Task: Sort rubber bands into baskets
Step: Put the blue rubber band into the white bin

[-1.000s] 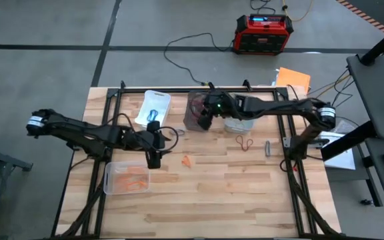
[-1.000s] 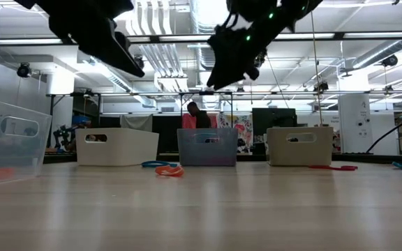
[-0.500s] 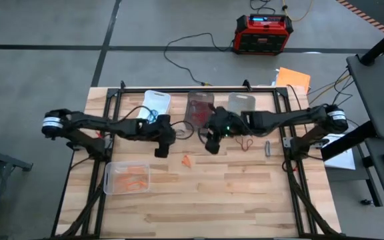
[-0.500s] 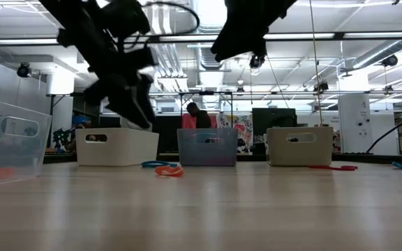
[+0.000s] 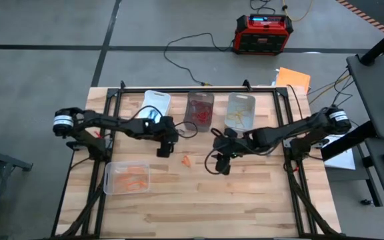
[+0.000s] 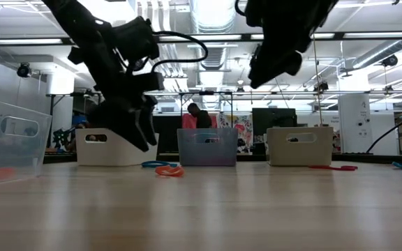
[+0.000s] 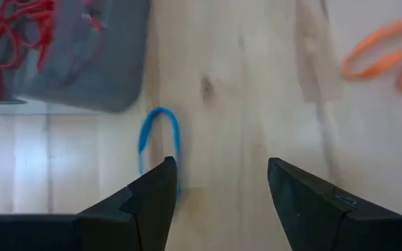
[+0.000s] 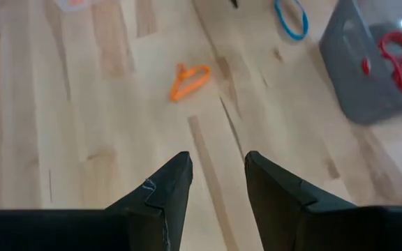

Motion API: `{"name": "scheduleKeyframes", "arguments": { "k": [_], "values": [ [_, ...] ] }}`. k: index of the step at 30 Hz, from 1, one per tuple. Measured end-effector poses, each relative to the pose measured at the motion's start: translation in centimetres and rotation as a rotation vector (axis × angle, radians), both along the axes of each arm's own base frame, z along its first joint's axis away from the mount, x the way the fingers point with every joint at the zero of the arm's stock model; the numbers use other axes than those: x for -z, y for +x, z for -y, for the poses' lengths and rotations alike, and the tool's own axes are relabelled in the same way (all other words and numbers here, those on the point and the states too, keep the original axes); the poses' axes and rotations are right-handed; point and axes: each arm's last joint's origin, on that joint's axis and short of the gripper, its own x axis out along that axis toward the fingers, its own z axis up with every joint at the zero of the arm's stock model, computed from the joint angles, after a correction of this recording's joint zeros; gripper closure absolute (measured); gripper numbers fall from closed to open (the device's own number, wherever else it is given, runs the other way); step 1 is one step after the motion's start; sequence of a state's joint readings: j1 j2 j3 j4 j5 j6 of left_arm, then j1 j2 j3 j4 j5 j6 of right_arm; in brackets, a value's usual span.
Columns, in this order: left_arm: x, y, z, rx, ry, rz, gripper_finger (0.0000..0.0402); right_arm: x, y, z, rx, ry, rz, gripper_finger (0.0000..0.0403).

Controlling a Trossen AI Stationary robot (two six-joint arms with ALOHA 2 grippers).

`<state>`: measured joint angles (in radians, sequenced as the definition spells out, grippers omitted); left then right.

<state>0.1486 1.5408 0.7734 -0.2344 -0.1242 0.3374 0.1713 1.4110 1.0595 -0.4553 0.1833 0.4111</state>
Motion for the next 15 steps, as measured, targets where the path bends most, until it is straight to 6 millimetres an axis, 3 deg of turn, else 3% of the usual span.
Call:
{"name": "scheduleKeyframes", "arguments": {
  "k": [15],
  "values": [
    [2.9, 0.7, -2.6, -0.077, -0.033, -0.032, 0.0194, 0.4, -1.8, -0.3, -0.007, -0.004, 0.107, 0.0269]
  ]
}}
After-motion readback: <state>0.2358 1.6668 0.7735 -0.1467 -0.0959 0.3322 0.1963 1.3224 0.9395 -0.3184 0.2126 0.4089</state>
